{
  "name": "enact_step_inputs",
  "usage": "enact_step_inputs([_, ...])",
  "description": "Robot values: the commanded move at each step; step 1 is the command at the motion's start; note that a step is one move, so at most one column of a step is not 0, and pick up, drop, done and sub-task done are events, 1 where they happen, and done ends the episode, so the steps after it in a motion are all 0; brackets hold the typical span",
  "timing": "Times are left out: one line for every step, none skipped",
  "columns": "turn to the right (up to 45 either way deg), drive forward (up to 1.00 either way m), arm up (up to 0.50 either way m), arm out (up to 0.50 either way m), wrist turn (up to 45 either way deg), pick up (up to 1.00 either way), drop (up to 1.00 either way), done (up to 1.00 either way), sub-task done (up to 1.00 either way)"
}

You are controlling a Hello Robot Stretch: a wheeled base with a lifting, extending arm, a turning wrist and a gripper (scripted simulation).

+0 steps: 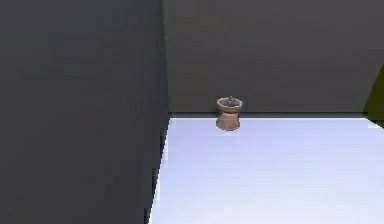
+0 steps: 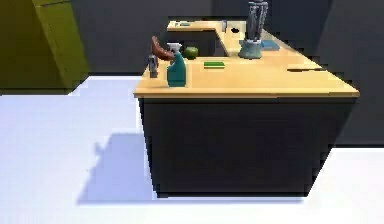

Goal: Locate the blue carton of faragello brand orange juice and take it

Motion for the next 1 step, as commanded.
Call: enact_step_inputs([45.0,0.00,0.00,0.00,0.0,0.00,0.00,0.00,0.00])
